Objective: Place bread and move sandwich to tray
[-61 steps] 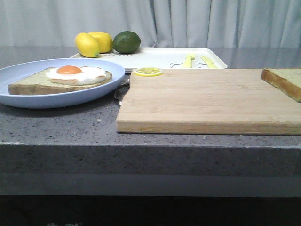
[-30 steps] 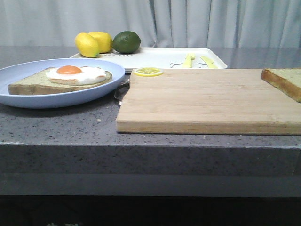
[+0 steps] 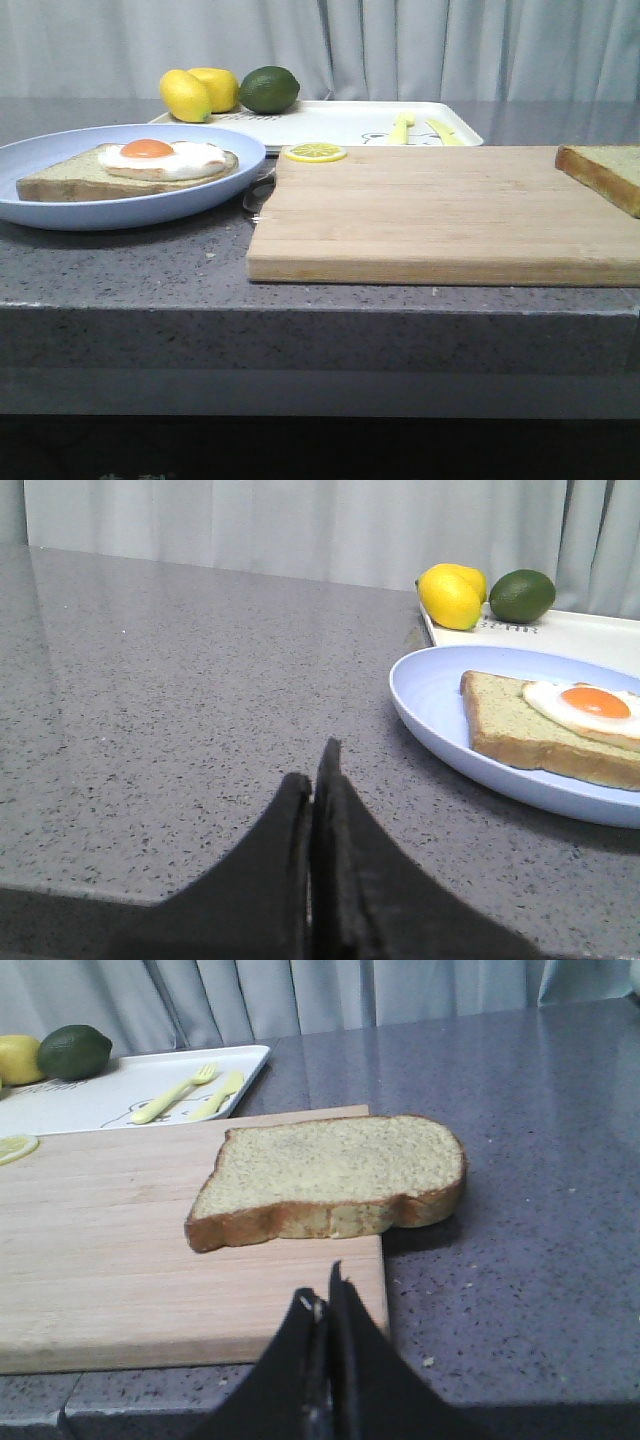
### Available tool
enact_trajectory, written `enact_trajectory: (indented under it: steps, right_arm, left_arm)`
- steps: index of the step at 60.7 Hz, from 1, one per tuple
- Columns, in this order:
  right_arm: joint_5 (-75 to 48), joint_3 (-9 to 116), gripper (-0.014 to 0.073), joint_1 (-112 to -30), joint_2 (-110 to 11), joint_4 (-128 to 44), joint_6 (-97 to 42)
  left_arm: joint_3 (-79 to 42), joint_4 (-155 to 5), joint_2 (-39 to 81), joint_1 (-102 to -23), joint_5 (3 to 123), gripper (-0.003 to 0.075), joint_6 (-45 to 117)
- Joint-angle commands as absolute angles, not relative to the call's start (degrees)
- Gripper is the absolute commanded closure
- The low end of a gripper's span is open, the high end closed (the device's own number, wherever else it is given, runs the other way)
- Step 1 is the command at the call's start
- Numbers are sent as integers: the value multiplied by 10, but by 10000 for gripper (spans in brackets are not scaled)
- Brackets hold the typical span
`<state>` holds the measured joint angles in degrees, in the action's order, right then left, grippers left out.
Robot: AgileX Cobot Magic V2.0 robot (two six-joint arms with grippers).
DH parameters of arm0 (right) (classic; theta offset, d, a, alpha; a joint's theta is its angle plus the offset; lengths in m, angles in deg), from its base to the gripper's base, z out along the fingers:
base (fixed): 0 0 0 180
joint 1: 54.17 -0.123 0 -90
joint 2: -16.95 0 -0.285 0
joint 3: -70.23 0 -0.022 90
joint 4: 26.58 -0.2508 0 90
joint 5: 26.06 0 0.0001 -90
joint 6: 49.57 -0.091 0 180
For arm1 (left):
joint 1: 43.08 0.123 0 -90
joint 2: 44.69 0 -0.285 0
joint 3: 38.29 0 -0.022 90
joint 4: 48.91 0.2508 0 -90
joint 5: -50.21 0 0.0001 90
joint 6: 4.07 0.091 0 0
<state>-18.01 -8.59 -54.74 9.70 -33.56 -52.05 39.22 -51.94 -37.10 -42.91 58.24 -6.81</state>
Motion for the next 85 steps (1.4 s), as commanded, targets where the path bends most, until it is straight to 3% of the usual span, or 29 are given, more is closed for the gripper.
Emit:
enact_trajectory:
  steps: [1,28,41,47,54,68,85]
  right_arm:
    - [-232,-84,656,-545,108,-331,-515]
    - [-242,-84,656,-545,108,-331,-515]
    - [-360,-58,656,-545,108,-331,-515]
    - [-384,-23,656,-545,108,-331,-515]
    - [-333,45,656,-545,106,-331,-515]
    - [-143,188,656,-545,12,-330,-515]
    - [-146,228,656,-545,-129,-307,-515]
  left_arm:
    - [393,-523,-384,-428,531,741,-72]
    - [393,-523,-384,-428,519,741,-72]
    - [387,-525,-384,-428,334,741,-72]
    - [357,-525,-384,-428,306,741,-72]
    - [281,-525,-382,-428,351,741,-72]
    - [128,-525,-290,-428,581,741,-72]
    - [112,-525,-126,-428,592,741,-72]
